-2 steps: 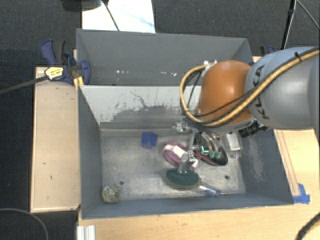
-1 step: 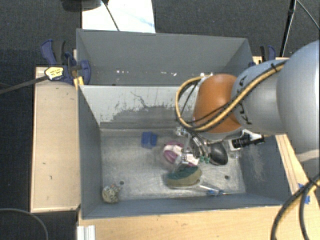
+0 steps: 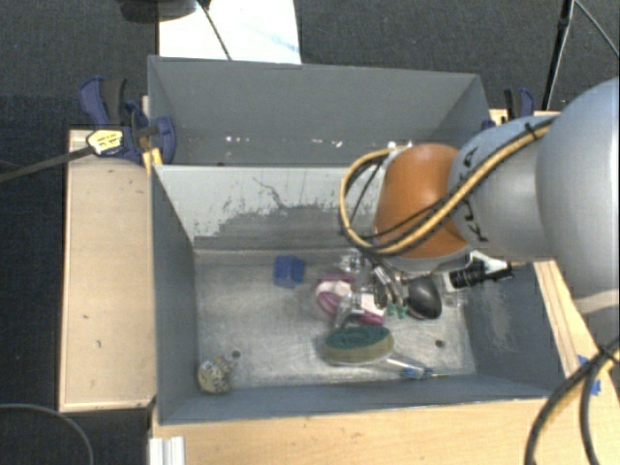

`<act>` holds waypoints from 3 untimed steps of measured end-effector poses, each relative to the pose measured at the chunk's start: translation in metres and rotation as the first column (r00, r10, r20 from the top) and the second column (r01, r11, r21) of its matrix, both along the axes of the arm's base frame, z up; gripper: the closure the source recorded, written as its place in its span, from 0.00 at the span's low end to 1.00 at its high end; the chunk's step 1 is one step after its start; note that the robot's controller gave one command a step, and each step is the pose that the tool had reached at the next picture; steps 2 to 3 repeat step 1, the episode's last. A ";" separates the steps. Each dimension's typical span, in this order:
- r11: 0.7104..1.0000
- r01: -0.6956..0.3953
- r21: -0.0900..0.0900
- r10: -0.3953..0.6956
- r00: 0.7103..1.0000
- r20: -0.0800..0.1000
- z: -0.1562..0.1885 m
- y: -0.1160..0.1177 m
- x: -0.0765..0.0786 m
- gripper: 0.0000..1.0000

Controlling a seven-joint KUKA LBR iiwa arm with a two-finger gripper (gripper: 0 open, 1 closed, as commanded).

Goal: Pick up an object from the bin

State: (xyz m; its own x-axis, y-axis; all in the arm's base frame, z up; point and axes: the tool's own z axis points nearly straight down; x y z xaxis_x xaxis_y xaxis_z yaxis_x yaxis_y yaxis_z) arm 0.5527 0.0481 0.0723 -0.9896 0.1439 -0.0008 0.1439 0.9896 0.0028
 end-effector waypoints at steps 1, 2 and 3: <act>1.000 0.018 -0.002 -0.018 1.000 0.008 0.141 -0.012 0.004 1.00; 1.000 0.018 -0.002 -0.018 1.000 0.008 0.141 -0.012 0.004 1.00; 1.000 0.018 -0.002 -0.018 1.000 0.008 0.141 -0.012 0.004 1.00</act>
Offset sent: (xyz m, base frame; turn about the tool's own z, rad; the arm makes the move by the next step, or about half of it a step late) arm 0.0021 -0.0119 0.1364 0.0172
